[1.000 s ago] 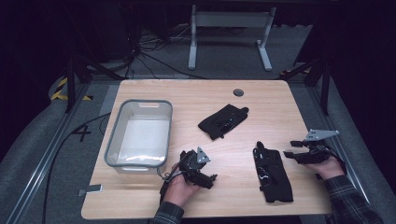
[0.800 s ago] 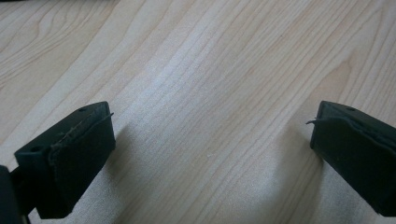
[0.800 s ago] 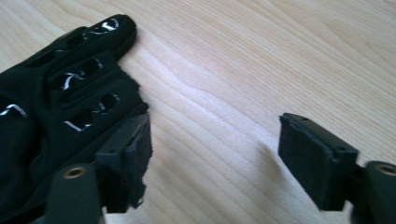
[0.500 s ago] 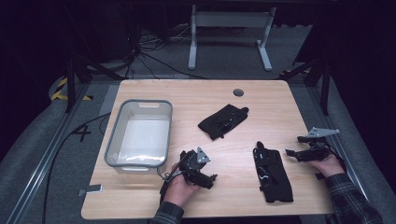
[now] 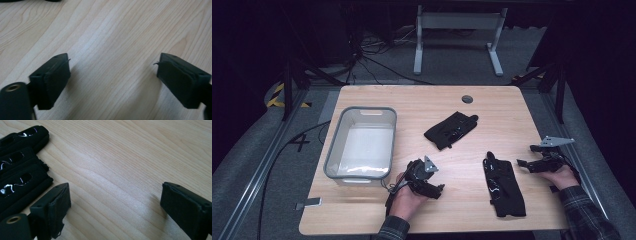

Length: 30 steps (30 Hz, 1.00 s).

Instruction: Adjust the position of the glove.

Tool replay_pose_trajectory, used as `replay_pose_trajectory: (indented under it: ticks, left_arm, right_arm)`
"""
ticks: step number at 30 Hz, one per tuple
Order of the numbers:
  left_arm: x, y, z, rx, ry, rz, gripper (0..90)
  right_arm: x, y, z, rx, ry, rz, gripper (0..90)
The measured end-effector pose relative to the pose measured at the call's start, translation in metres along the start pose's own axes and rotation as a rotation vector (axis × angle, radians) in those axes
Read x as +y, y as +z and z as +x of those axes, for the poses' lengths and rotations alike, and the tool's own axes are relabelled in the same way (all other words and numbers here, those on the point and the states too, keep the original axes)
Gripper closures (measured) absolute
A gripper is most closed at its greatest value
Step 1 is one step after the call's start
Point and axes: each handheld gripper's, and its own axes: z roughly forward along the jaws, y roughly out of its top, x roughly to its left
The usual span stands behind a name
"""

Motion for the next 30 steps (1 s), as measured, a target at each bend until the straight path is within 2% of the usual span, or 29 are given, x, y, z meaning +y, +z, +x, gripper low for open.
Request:
replay_pose_trajectory:
  ticks: [1,4,6,7,8,10,11,13,15,19,25,28,30]
  left_arm:
    - [0.002,0.0,0.001,-0.013,-0.019,-0.006,17.0]
    - [0.009,-0.001,0.003,-0.017,-0.015,-0.006,31.3]
    - [0.013,-0.002,0.004,-0.026,-0.017,-0.017,43.2]
    - [0.015,-0.002,0.006,-0.025,-0.027,-0.024,53.1]
    - [0.017,-0.001,0.008,-0.028,-0.031,-0.02,57.2]
    - [0.019,-0.001,0.009,-0.026,-0.025,-0.016,66.7]
    - [0.022,0.001,0.012,-0.017,-0.027,-0.021,66.7]
    - [0.027,0.001,0.015,-0.016,-0.022,-0.021,80.2]
    - [0.037,0.004,0.019,-0.008,-0.018,-0.024,89.6]
    - [0.047,0.01,0.023,0.007,-0.019,-0.029,89.8]
    - [0.066,0.028,0.034,0.033,-0.018,-0.055,89.9]
    - [0.074,0.036,0.04,0.052,-0.004,-0.035,89.8]
    - [0.077,0.038,0.045,0.048,-0.015,-0.048,89.8]
  right_arm:
    - [0.0,0.0,0.0,0.0,0.001,0.0,10.0]
    - [0.0,0.0,0.0,0.0,0.0,0.0,10.0]
    - [0.0,0.0,0.0,0.0,0.0,0.0,10.0]
    - [0.0,0.0,0.0,0.0,0.0,0.0,10.0]
    - [0.0,0.0,0.0,0.0,0.001,0.0,10.0]
    - [0.0,0.0,0.0,0.0,0.0,0.0,10.0]
    - [0.0,0.0,0.0,0.0,0.0,0.0,10.0]
    - [0.0,0.0,0.0,0.0,0.0,0.0,10.0]
    - [0.0,0.0,0.0,0.0,0.0,0.0,10.0]
    - [0.0,0.0,0.0,0.0,0.0,0.0,10.0]
    - [0.0,0.0,0.0,0.0,0.001,-0.001,10.0]
    - [0.0,0.0,0.0,0.0,0.001,0.0,10.0]
    - [0.0,0.0,0.0,0.0,0.002,-0.001,10.0]
